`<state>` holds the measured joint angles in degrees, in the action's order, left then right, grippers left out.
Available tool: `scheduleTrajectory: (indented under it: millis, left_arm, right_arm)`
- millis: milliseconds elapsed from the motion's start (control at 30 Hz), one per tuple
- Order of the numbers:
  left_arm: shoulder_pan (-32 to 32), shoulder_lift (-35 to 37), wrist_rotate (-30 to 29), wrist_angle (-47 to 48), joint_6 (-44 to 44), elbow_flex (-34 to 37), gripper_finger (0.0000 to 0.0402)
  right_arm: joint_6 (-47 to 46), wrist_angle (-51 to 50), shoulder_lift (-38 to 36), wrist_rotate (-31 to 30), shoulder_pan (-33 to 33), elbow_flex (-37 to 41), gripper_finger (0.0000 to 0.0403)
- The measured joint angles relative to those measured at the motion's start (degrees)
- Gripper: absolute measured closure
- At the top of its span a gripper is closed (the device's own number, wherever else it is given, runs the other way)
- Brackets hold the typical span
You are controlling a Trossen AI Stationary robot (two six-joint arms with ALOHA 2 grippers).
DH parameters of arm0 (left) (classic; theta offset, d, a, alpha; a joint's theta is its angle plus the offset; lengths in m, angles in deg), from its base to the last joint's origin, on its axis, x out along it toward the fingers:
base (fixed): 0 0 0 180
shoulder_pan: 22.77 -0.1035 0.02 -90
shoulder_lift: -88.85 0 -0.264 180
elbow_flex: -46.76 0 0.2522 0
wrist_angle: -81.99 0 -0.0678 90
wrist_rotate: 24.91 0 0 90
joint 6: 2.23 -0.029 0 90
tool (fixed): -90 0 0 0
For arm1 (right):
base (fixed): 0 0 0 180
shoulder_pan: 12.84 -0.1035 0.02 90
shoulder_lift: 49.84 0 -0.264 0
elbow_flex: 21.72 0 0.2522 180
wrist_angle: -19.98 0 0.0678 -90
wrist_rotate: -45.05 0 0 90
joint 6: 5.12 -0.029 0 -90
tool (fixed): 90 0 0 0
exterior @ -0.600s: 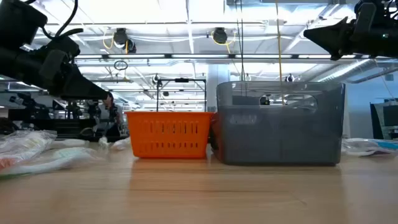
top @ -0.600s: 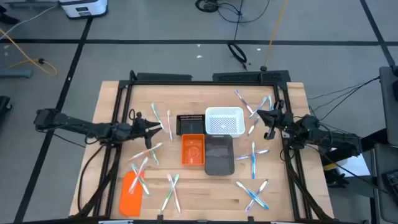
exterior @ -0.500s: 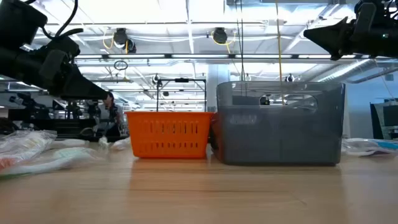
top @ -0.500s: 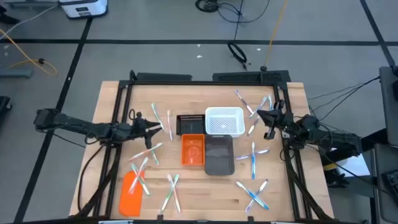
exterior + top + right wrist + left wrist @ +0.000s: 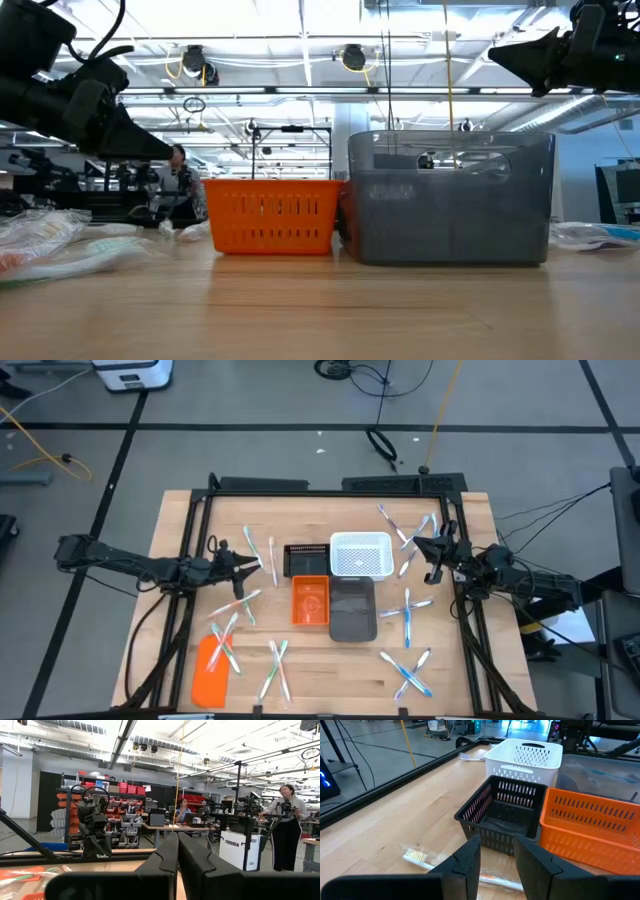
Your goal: Pick & Place Toothbrushes
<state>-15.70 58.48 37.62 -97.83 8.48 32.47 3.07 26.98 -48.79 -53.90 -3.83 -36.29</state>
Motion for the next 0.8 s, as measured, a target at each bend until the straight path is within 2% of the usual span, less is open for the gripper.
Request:
scheduleTrajectory:
  millis: [800]
  left_arm:
    - [0.0,0.0,0.0,0.0,0.0,0.0,0.0284]
  right_arm:
    - [0.0,0.0,0.0,0.0,0.9,0.0,0.0399]
